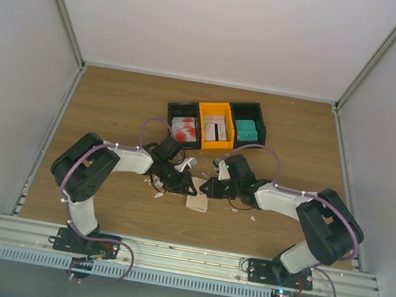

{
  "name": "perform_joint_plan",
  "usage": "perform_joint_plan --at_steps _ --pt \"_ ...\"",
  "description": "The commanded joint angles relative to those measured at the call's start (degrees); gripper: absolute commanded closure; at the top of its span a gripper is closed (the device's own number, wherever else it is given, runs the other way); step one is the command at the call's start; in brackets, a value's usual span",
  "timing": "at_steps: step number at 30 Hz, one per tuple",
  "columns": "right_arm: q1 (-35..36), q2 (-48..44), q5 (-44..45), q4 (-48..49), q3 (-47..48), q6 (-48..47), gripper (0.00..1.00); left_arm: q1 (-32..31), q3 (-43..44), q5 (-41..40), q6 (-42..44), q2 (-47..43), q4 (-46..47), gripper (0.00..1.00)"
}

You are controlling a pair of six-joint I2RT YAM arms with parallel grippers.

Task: Put the credit cards into the card holder
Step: Close the card holder at the center of the board.

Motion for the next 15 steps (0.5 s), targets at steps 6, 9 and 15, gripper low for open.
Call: perform_joint_plan --at_steps 6,9,15 --pt "3.2 4.7 -1.1 -3.5 -1.0 -3.6 1.00 -2.0 -1.7 -10.1 2.4 6.3 2.1 1.00" --pt "3.2 4.4 0.2 -4.3 -1.0 -4.2 0.99 -2.0 -1.9 -11.0 2.7 6.8 1.9 1.00" --pt "2.9 3.6 4.8 -6.4 -0.7 -2.4 1.00 -1.9 -2.3 -11.8 2.8 7.9 2.2 1.00"
